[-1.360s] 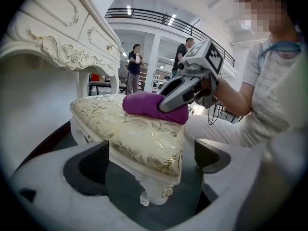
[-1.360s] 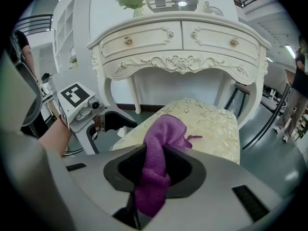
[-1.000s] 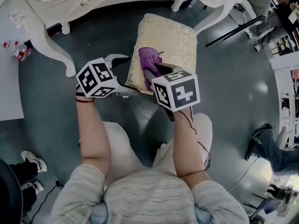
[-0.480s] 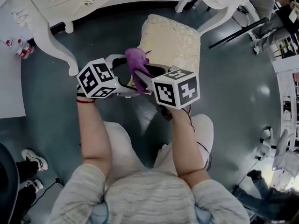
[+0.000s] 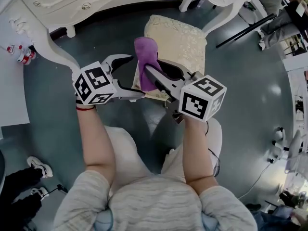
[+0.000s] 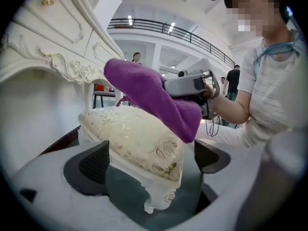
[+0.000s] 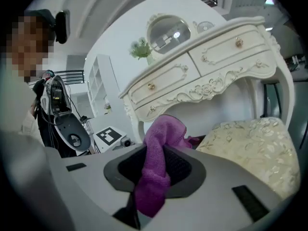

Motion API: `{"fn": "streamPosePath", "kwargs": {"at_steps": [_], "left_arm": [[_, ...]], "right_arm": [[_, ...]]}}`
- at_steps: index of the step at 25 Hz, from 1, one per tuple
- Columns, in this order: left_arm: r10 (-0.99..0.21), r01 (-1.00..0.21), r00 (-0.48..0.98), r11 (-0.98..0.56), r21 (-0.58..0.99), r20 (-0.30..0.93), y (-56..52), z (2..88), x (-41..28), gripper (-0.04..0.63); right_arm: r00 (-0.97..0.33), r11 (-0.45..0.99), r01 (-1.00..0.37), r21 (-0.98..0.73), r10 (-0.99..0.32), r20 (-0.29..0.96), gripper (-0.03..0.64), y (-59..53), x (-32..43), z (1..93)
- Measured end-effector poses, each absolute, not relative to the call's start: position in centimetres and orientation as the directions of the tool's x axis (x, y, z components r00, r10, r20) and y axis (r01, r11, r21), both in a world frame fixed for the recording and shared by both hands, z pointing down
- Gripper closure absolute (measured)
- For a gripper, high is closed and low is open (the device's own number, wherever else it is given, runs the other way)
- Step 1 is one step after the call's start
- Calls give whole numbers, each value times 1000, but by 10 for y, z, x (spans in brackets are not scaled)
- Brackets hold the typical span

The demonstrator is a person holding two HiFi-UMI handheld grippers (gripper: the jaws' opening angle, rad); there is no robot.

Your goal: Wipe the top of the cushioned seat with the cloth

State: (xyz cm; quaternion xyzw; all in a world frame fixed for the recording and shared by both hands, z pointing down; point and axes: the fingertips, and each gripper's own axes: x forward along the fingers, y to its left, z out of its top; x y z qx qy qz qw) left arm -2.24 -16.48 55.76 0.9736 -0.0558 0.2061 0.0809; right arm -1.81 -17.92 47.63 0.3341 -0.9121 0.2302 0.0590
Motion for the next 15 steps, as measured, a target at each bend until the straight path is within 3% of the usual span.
{"fn": "streamPosePath", "kwargs": {"at_steps": [9,15], "left_arm": [[-189,-206,944,-978,38,269,-185,522,-12,52],[-216,-221,945,-975,-4,245,-187,514,0,61]], "right_arm": [[-661,638,-749,-178,-739,130,518,-175,79,449],[-601,597,-798,-79,-799,29,518,-170,114,433]]}}
